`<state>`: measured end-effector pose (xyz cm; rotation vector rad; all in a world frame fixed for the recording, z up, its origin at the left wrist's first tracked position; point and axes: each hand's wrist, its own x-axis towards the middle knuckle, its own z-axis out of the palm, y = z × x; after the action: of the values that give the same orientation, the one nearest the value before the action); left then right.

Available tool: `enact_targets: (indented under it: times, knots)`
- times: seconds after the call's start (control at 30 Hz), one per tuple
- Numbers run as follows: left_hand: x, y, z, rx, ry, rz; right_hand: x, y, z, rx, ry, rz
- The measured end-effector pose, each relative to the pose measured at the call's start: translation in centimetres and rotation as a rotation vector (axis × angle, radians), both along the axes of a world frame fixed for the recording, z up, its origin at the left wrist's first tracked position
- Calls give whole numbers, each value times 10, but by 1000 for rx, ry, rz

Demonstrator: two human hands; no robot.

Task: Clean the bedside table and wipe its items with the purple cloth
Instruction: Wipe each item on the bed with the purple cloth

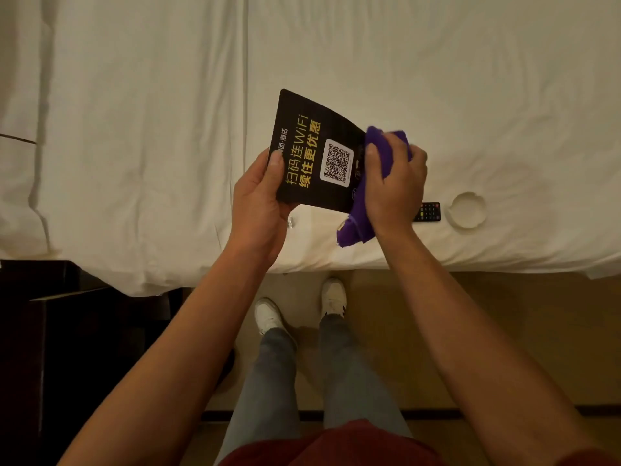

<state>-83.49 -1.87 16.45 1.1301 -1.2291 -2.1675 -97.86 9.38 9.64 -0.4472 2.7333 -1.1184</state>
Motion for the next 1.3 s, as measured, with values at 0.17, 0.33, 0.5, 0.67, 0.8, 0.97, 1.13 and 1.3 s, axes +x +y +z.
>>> enact_targets:
  times: [0.17, 0.33, 0.5, 0.67, 0.8, 0.97, 1.13, 1.3]
  knots:
    - [10, -22, 3, -48, -15, 9, -14, 23, 3, -126, -152, -166]
    - [12, -30, 0, 55, 66, 13, -38, 18, 37, -481, -482, -267]
    - [7, -25, -9, 51, -17, 37, -28, 1, 57, -823, -997, -102]
    - [-1, -39, -16, -172, -270, 20, -9, 4, 71, -781, -969, 159]
    - [-13, -43, -17, -165, -331, -13, 3, 16, 80, -688, -886, 411]
    - [-20, -32, -11, -39, -486, -281, 11, 18, 103, -460, -628, 675]
    - [-11, -25, 4, 383, -87, -486, 22, 9, 108, -34, -214, 888]
    - [0, -17, -2, 682, 155, -373, 23, 10, 104, -232, -444, 715]
